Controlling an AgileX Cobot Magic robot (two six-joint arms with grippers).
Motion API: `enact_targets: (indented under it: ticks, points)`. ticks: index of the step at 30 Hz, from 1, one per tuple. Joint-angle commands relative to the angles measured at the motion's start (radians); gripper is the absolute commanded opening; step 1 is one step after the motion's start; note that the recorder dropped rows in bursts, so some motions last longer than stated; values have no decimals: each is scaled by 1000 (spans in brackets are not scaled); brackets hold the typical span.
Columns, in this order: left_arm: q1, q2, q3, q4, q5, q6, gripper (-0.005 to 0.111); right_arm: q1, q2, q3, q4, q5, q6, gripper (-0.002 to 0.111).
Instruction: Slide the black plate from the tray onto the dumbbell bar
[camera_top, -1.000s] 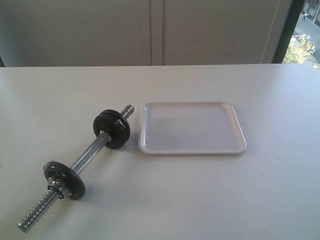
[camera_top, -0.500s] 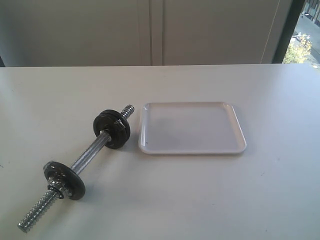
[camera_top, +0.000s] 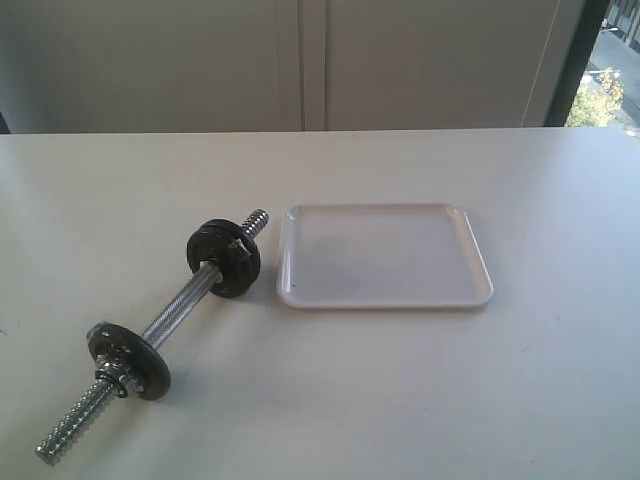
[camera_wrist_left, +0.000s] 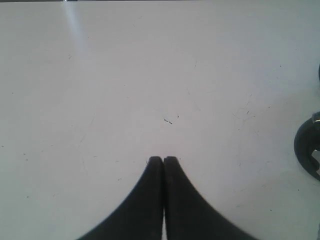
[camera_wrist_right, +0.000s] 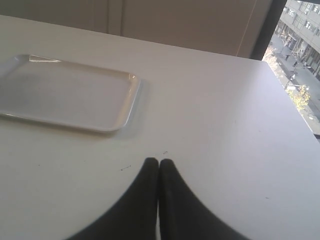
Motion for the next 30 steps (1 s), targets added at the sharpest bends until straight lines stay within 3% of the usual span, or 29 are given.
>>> enact_targets:
  ticks: [1, 7, 15, 30]
  points:
    - [1, -5, 4, -2, -4, -6, 0, -6, -5, 4, 0, -6, 5, 0]
    - [-3, -5, 4, -2, -4, -6, 0, -6, -5, 4, 0, -6, 5, 0]
    - [-59, -5, 4, -2, -4, -6, 0, -6, -5, 4, 0, -6, 5, 0]
    - [-59, -5, 4, -2, -4, -6, 0, -6, -5, 4, 0, -6, 5, 0]
